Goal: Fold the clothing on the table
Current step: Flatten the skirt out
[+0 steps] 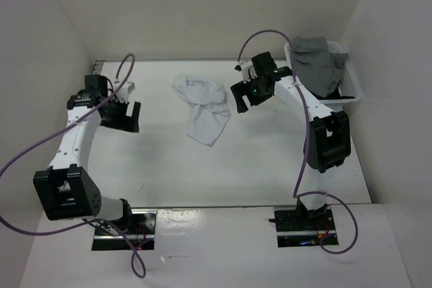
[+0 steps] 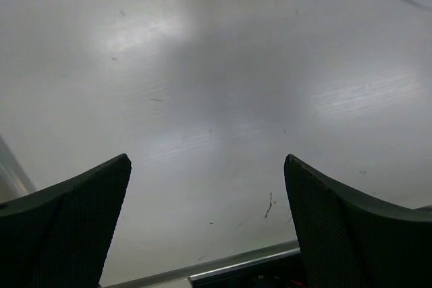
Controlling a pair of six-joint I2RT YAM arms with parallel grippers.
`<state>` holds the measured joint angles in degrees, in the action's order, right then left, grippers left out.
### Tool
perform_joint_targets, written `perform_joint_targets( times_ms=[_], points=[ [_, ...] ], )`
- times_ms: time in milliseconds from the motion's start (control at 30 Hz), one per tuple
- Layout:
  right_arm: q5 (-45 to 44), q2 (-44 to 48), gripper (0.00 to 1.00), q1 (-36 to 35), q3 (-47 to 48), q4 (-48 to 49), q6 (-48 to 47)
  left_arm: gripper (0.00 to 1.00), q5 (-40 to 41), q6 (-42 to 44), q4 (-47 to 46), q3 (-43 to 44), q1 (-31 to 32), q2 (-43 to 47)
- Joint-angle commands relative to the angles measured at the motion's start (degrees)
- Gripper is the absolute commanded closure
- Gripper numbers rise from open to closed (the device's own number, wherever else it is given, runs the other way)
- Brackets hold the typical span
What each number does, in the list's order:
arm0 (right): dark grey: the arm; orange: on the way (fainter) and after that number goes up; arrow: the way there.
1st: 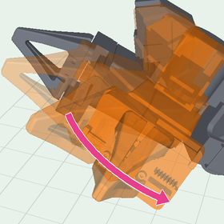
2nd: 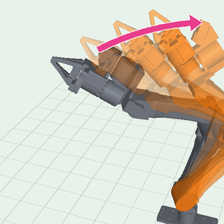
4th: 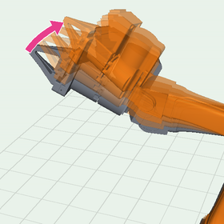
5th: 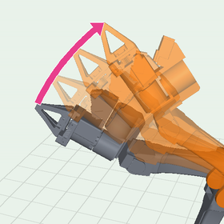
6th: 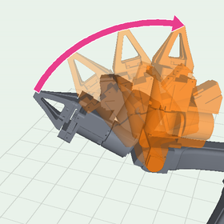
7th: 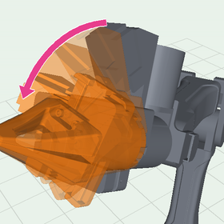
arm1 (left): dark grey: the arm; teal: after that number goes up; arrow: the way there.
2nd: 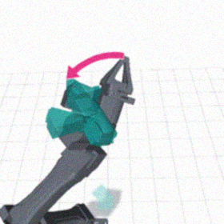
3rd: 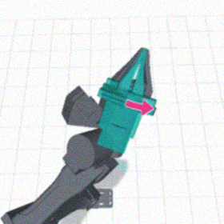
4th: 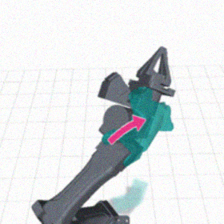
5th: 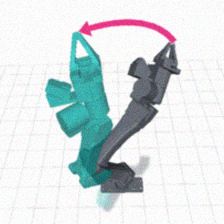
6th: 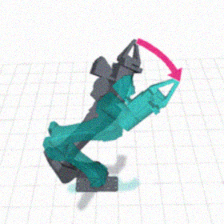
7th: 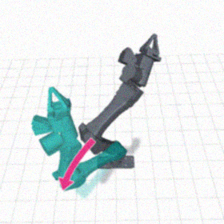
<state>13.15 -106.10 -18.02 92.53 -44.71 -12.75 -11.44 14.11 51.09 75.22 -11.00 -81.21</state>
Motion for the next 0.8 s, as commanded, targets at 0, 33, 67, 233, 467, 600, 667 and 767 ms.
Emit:
perform_joint_targets(
  times_ms=[0, 33, 67, 233, 467, 600, 667, 767],
  points=[
    [-2.2, 2.0, 0.07, -3.4, -0.9, 4.9, -0.7, 0.00, 5.2, -7.0, -14.0, -7.9, 2.4, 3.5],
    [-2.2, 0.7, 0.08, -4.0, 1.1, 4.9, -0.7, 0.00, 5.2, -8.4, -15.8, -8.5, 2.4, 3.5],
    [-2.8, -0.1, 0.08, -4.7, 2.3, 4.9, -0.7, 0.00, 5.8, -10.9, -16.9, -8.5, 3.0, 3.5],
    [-2.8, -10.1, 0.13, -4.7, 15.1, 4.3, 0.4, 0.00, 8.8, -15.2, -18.4, -0.6, 3.5, -1.0],
    [2.7, -26.3, 0.38, -4.7, 35.0, 0.9, 2.6, 0.00, 3.5, -13.4, -17.7, 4.4, 3.5, -3.6],
    [5.2, -32.6, 0.44, -4.7, 40.3, -1.6, 3.2, 0.02, -2.0, -12.9, -17.2, 5.6, 3.5, -7.5],
    [5.7, -33.8, 0.44, -4.7, 40.3, -1.6, 3.2, 0.04, -3.8, -12.9, -17.2, 5.6, 3.5, -9.1],
    [6.5, -34.5, 0.44, -4.7, 41.0, -1.6, 3.2, 0.05, -5.1, -12.9, -17.2, 6.2, 3.5, -11.2]
  ],
)
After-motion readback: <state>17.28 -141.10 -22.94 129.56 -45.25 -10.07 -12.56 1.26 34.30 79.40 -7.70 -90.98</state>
